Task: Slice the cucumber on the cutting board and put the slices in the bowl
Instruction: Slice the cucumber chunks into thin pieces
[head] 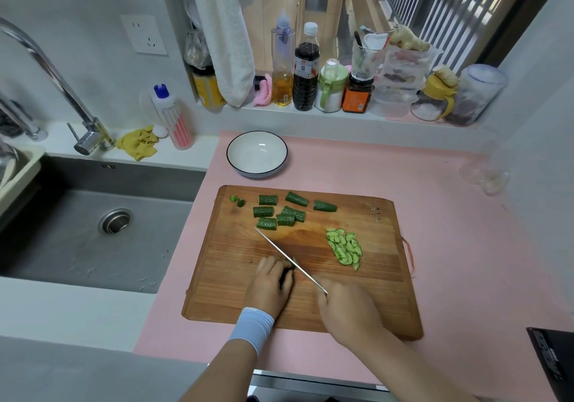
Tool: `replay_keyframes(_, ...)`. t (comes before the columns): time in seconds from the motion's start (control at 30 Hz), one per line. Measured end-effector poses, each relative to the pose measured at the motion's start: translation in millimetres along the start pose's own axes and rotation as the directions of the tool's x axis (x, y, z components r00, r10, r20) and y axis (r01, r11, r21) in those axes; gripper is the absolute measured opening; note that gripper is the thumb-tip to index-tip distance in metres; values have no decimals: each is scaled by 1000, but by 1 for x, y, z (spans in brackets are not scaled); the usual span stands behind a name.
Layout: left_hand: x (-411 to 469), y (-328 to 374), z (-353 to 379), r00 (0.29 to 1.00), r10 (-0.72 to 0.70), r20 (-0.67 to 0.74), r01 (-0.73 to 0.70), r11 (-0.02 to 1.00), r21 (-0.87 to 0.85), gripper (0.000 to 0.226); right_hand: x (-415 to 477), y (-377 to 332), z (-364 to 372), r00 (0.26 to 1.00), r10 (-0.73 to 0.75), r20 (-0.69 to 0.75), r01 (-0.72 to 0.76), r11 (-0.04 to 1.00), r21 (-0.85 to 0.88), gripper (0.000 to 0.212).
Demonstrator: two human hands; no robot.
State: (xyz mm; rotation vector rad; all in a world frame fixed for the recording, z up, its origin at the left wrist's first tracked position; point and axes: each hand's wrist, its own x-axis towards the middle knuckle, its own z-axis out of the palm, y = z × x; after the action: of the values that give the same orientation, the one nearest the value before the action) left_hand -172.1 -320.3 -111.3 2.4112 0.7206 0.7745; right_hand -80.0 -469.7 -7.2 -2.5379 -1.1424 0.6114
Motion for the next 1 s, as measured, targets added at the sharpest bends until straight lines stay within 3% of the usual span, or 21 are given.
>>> replay_keyframes(0.27,-1,-1,-1,1000,-6,13,6,1000,-5,7,-19,14,-5,1000,-6,0,6,1000,-30,26)
replay_keyframes(0.37,0,-1,-2,1000,-11,16,11,1000,-3,18,-16,13,-6,1000,2,22,-2,1000,-17,24)
replay_keyframes(0.63,0,-2,0,999,-17,35,17,1000,-4,15,13,-4,-3,995,34,96,-34,999,0,19)
replay_keyframes(1.0,-1,-2,0,999,-32,19,32,999,-14,10,9,-1,5,999,3,35,-4,1000,7,32)
